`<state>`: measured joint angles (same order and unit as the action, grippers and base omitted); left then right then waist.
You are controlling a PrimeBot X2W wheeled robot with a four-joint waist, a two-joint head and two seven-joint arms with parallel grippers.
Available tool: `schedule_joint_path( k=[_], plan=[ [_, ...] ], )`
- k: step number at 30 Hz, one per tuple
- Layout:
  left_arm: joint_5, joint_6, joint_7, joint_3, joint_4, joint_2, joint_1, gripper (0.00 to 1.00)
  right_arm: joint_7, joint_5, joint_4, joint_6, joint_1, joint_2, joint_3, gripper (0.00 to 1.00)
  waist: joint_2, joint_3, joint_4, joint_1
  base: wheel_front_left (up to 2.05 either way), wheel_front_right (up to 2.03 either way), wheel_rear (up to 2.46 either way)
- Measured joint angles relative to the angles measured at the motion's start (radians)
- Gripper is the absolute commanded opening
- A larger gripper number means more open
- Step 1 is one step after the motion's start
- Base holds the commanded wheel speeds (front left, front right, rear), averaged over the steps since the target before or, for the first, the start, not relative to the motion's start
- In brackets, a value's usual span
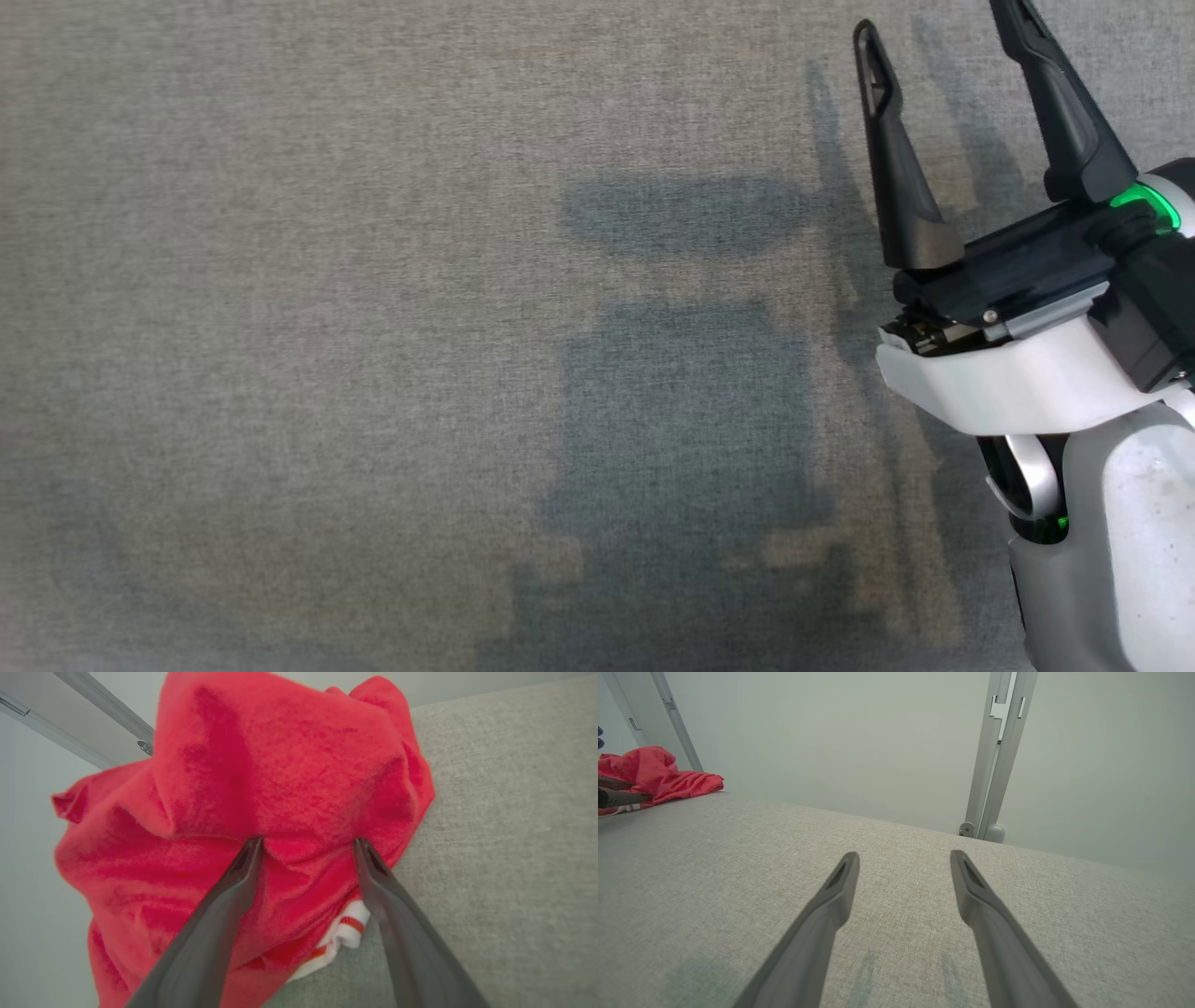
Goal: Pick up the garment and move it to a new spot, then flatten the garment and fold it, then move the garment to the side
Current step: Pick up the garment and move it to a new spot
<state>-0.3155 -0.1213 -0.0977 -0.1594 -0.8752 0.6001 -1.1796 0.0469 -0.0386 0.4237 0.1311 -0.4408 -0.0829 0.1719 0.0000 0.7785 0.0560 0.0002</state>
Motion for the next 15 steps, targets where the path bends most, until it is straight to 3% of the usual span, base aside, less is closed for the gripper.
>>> schedule_joint_path(
  k=[2, 3, 5, 6, 15],
  plan=[
    [0.004, 0.017, 0.009, -0.001, -0.013, 0.002, -0.012, 1.00, 0.000, -0.001, 0.006, 0.000, 0.000, 0.000, -0.006, 1.00, 0.0000, 0.016, -0.013, 0.0000, 0.00, 0.00, 0.00],
    [0.006, 0.020, 0.012, -0.002, -0.018, 0.003, -0.018, 0.87, 0.000, -0.001, 0.007, 0.000, 0.000, 0.001, -0.007, 1.00, 0.0000, 0.023, -0.018, 0.0000, 0.00, 0.00, 0.00],
    [0.010, 0.029, 0.030, -0.003, -0.022, 0.005, -0.029, 0.06, -0.001, -0.003, 0.010, 0.000, 0.000, 0.002, -0.014, 1.00, 0.0000, 0.035, -0.027, 0.0000, 0.00, 0.00, 0.00],
    [0.010, 0.031, 0.040, -0.005, -0.023, 0.005, -0.032, 0.00, -0.002, -0.004, 0.009, 0.000, 0.000, 0.004, -0.016, 1.00, 0.0000, 0.039, -0.030, -0.0001, 0.00, 0.00, 0.00],
    [0.012, 0.007, 0.091, -0.051, -0.004, -0.001, -0.037, 0.00, -0.044, 0.009, -0.042, 0.000, -0.005, 0.018, -0.022, 1.00, 0.0000, -0.005, -0.026, 0.0000, 0.00, 0.00, 0.00]
  ],
)
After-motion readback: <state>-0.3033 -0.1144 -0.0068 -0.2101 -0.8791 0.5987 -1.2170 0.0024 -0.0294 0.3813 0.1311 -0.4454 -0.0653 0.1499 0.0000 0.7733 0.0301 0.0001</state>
